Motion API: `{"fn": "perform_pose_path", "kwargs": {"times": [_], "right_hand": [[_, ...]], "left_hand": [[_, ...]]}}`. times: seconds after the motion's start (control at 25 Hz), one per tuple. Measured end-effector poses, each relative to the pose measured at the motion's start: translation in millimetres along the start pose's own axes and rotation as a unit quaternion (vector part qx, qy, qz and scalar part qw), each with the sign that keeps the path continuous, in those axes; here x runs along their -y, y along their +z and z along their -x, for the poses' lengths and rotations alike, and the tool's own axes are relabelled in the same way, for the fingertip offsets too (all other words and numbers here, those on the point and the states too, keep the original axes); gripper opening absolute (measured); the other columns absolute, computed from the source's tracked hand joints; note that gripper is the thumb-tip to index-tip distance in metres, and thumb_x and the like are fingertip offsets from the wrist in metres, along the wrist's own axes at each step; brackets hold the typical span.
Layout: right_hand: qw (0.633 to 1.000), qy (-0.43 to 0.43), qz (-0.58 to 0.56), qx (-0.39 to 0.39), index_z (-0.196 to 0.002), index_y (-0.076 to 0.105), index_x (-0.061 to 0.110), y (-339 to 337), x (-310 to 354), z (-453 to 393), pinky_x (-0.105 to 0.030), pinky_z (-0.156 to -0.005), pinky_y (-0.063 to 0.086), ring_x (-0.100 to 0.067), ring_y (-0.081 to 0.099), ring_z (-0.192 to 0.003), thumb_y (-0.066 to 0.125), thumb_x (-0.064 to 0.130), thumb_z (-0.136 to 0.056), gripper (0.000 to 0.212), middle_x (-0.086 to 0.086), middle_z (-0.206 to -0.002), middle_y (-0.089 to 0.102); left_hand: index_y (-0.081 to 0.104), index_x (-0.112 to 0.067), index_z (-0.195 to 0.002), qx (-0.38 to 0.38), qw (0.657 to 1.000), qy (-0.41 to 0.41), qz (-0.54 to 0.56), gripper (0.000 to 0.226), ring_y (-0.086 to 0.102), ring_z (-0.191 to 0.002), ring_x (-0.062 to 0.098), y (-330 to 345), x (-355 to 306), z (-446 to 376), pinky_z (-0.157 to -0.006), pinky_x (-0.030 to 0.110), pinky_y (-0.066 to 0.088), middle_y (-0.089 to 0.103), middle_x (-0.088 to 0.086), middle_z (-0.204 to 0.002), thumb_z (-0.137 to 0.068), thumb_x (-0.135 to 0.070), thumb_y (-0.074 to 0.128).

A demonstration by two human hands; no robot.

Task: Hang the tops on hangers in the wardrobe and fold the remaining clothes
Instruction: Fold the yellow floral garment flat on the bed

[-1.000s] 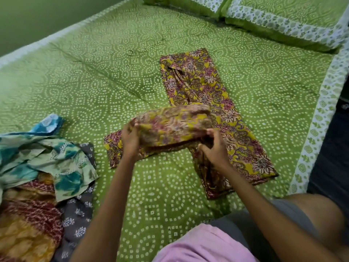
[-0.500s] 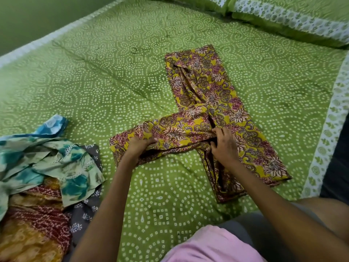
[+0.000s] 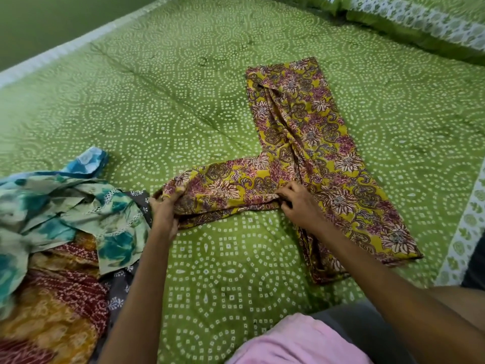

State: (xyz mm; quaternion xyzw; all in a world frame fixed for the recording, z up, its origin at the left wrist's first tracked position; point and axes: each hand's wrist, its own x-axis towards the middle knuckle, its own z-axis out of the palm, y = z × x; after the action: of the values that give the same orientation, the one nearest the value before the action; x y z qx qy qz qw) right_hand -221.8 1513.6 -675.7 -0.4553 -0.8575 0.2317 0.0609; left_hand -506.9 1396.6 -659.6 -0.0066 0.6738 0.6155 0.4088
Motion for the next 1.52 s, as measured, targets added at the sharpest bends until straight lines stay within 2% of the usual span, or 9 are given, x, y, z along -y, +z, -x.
{"fn": "perform_pose_path", "kwargs": {"times": [0.12,0.24,0.48,0.64,0.76,0.88,1.0,1.24,1.52], "right_hand": [[1.000,-0.018,0.013,0.011,-0.136,0.047,0.025,-3.3,1.8,0.0,-0.025,-0.091,0.040,-0.016,0.041,-0.115,0.050,0.014,-0.092,0.045,-0.005,-0.135,0.039],[0.999,-0.014,0.021,0.040,-0.140,0.040,0.029,-5.4,3.0,-0.6,-0.021,-0.087,0.039,-0.015,0.039,-0.117,0.047,0.014,-0.093,0.050,-0.003,-0.142,0.032],[0.998,-0.019,0.025,0.051,-0.140,0.041,0.029,-6.3,2.9,2.9,-0.020,-0.087,0.037,-0.011,0.037,-0.110,0.046,0.014,-0.094,0.049,-0.001,-0.139,0.033],[0.993,-0.031,-0.051,0.103,-0.127,0.057,0.023,-20.7,-0.5,-2.0,-0.016,-0.070,0.040,-0.015,0.046,-0.101,0.054,0.008,-0.087,0.043,-0.002,-0.124,0.043],[0.996,-0.026,-0.049,0.071,-0.118,0.063,0.016,-23.6,0.0,-2.7,-0.032,-0.084,0.047,-0.019,0.051,-0.100,0.060,0.014,-0.088,0.030,-0.005,-0.112,0.053],[0.997,0.015,-0.077,0.003,-0.110,0.066,0.009,-13.7,2.2,-3.0,-0.029,-0.086,0.041,-0.019,0.052,-0.101,0.059,0.017,-0.090,0.022,-0.006,-0.107,0.061],[0.984,0.043,-0.157,-0.071,-0.101,0.069,0.005,-14.8,3.7,-6.8,-0.035,-0.086,0.047,-0.022,0.056,-0.094,0.058,0.010,-0.090,0.016,-0.009,-0.100,0.066],[0.989,0.002,-0.132,-0.069,-0.096,0.065,0.005,-11.3,0.1,-5.9,-0.041,-0.082,0.048,-0.021,0.055,-0.089,0.055,0.014,-0.092,0.014,-0.007,-0.096,0.062],[0.999,-0.013,-0.048,0.014,-0.113,0.057,0.010,-9.1,-2.2,5.9,-0.023,-0.082,0.034,-0.014,0.043,-0.103,0.054,0.012,-0.089,0.024,-0.004,-0.112,0.051]], "left_hand": [[0.025,-0.036,-0.144,0.085,0.996,0.016,-0.027,0.085,0.053,-0.112,0.030,-1.8,-2.9,-7.1,-0.089,0.056,0.048,0.044,0.010,-0.136,-0.079,0.003,0.063],[0.043,-0.016,-0.139,0.174,0.975,0.031,-0.131,0.059,0.058,-0.082,0.019,-2.4,-2.3,-3.7,-0.066,0.025,0.057,0.060,0.009,-0.109,-0.087,0.009,0.050],[0.040,-0.005,-0.136,-0.031,0.966,0.095,-0.240,0.063,0.054,-0.114,0.034,-25.4,-1.3,-4.3,-0.094,0.049,0.049,0.048,0.016,-0.134,-0.081,-0.012,0.070],[0.039,-0.003,-0.134,-0.173,0.826,0.263,-0.467,0.053,0.042,-0.123,0.029,6.0,-11.7,26.2,-0.103,0.034,0.037,0.034,0.016,-0.141,-0.088,-0.018,0.060],[0.056,-0.005,-0.119,-0.002,0.771,0.428,-0.472,0.031,0.047,-0.117,0.020,63.8,-7.4,49.2,-0.100,0.024,0.034,0.045,0.011,-0.132,-0.089,-0.011,0.057],[0.059,-0.009,-0.115,0.183,0.682,0.481,-0.519,0.031,0.046,-0.107,0.012,97.0,21.1,58.9,-0.097,0.027,0.037,0.051,0.004,-0.121,-0.085,-0.019,0.061],[0.059,-0.010,-0.112,0.213,0.604,0.500,-0.583,0.038,0.047,-0.102,0.018,110.5,51.1,57.0,-0.090,0.027,0.033,0.052,0.005,-0.113,-0.084,-0.036,0.063],[0.063,-0.010,-0.086,0.134,0.558,0.571,-0.587,0.014,0.055,-0.070,0.021,124.9,66.1,56.7,-0.062,0.028,0.044,0.061,0.004,-0.081,-0.074,-0.015,0.066],[0.072,-0.007,-0.085,-0.007,0.610,0.543,-0.577,0.019,0.055,-0.063,0.018,27.0,45.6,30.6,-0.057,0.022,0.033,0.071,0.005,-0.077,-0.079,-0.008,0.054]]}}
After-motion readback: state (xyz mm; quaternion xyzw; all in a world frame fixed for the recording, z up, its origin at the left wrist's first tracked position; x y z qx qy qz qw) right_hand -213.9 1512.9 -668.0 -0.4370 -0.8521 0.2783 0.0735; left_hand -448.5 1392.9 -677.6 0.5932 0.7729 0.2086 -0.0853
